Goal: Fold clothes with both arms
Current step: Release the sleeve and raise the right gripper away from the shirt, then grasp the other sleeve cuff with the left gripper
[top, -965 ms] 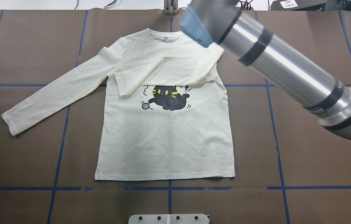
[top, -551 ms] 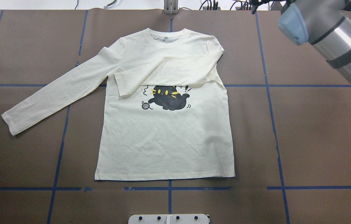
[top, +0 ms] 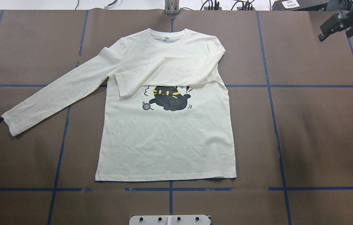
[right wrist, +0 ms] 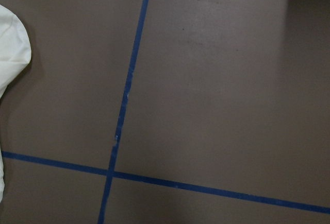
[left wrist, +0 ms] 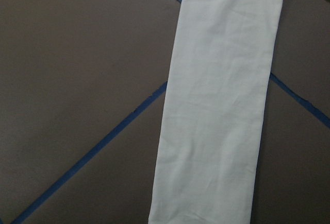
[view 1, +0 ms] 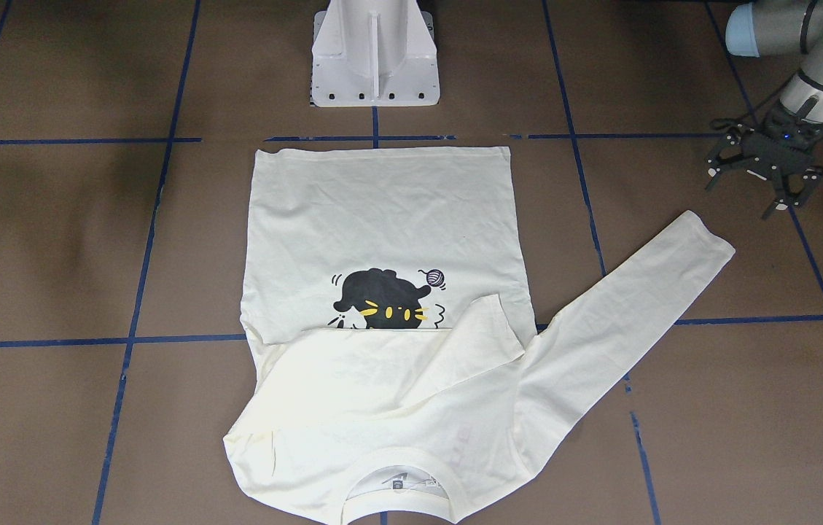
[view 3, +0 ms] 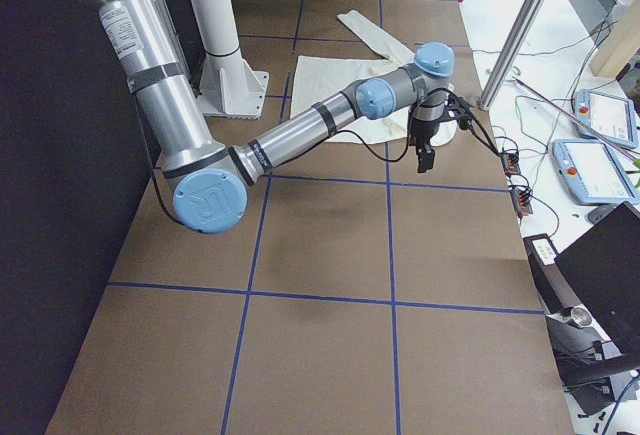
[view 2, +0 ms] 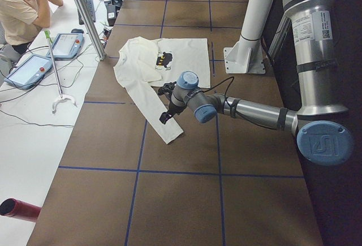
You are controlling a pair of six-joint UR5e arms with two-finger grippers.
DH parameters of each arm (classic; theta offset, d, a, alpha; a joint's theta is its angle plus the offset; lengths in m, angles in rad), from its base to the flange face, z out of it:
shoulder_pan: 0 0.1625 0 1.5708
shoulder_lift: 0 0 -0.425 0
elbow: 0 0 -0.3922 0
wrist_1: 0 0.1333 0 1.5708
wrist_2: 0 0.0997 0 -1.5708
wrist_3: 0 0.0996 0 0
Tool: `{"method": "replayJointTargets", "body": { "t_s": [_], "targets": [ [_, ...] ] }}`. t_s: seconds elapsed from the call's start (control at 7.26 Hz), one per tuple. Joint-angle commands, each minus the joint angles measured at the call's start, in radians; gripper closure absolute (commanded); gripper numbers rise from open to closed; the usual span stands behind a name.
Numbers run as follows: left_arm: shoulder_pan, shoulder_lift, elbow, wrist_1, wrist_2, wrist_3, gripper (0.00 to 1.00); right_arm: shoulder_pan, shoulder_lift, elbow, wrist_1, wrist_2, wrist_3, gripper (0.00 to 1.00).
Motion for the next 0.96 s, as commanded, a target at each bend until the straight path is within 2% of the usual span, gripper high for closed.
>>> {"method": "replayJointTargets", "body": {
  "t_s": [0.0,0.28,0.83],
  "targets": [
    [0.098,0.013,0.058,-0.04,0.105,-0.004,0.0,0.006,-0.048,0.045,0.002,0.003,-0.013,0.0],
    [0.12,0.01,0.19,-0.233,0.115,-0.049,0.01,0.006,-0.051,0.045,0.002,0.001,-0.013,0.0],
    [0.174,0.001,0.197,-0.241,0.115,-0.071,0.02,0.007,-0.051,0.045,0.002,0.0,-0.013,0.0]
  ]
}}
